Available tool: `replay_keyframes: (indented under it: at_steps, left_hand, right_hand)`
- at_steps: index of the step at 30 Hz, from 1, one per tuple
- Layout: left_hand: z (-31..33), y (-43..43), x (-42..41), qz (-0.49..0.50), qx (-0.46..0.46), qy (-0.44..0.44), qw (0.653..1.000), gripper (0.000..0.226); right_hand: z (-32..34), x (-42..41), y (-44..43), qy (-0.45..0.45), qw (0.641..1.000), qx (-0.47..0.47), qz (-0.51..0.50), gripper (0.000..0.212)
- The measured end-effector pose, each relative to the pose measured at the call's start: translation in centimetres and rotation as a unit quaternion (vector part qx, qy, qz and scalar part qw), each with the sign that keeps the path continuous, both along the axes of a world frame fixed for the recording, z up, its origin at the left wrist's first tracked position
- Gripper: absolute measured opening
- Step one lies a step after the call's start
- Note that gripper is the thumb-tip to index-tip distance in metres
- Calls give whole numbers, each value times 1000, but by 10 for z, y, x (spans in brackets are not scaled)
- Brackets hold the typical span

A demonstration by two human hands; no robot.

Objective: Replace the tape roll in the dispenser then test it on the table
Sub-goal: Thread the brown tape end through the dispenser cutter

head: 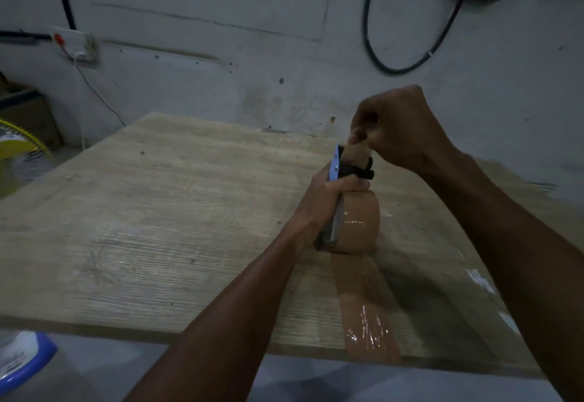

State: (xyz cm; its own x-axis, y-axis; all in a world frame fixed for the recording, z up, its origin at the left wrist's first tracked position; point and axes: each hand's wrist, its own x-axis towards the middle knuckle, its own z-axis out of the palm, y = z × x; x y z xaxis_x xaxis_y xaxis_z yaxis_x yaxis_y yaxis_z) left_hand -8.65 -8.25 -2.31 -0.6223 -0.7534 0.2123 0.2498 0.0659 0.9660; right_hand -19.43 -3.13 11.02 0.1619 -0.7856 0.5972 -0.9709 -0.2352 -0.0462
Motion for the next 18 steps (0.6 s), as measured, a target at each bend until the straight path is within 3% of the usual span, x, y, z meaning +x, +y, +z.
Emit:
replay_keyframes:
  at_steps: [7, 11, 18]
  left_hand:
    - [4, 5, 1, -24, 24, 27, 999, 41]
    - [5, 6, 0, -14, 36, 45, 998, 65]
    - [3, 4, -2, 55, 35, 29, 997, 64]
  right_hand:
    - [14, -8, 9, 8, 999, 21, 33, 8]
    - [20, -5, 15, 23, 998, 26, 54, 8]
    - [23, 0, 32, 63, 997, 19, 42, 12]
